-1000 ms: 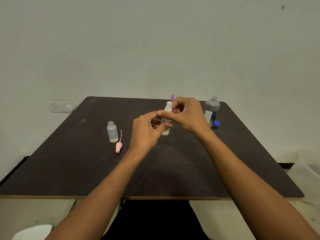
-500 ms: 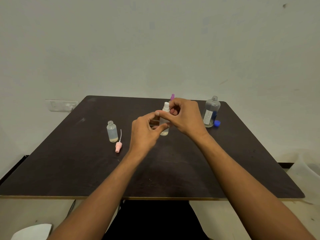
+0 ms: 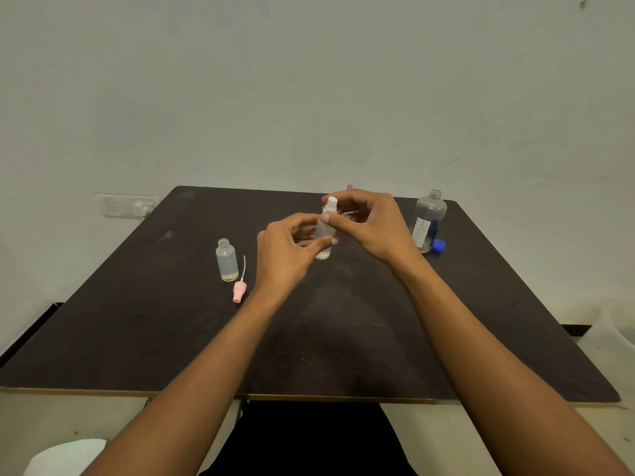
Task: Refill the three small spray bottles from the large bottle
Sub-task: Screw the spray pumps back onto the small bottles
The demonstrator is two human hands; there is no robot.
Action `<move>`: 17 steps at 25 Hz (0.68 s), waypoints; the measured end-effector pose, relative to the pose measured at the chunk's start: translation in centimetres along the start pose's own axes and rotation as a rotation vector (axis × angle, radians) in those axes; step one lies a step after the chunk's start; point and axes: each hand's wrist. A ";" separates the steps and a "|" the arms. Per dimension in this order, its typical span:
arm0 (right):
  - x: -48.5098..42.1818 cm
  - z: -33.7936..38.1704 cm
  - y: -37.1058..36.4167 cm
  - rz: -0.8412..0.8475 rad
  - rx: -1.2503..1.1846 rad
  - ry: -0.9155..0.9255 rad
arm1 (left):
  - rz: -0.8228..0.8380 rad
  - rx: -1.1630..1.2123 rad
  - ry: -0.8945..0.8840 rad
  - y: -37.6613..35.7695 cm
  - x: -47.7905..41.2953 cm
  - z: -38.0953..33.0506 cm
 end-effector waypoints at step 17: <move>-15.4 -10.9 -3.2 -0.021 0.250 -0.147 | 0.017 -0.064 0.260 -7.3 -15.3 9.5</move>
Point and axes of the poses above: each hand's wrist, its own x-axis away from the middle knuckle, its own y-axis out of the back of the hand, z = x × y, and after that the axes turned 5 degrees about -x, right-handed
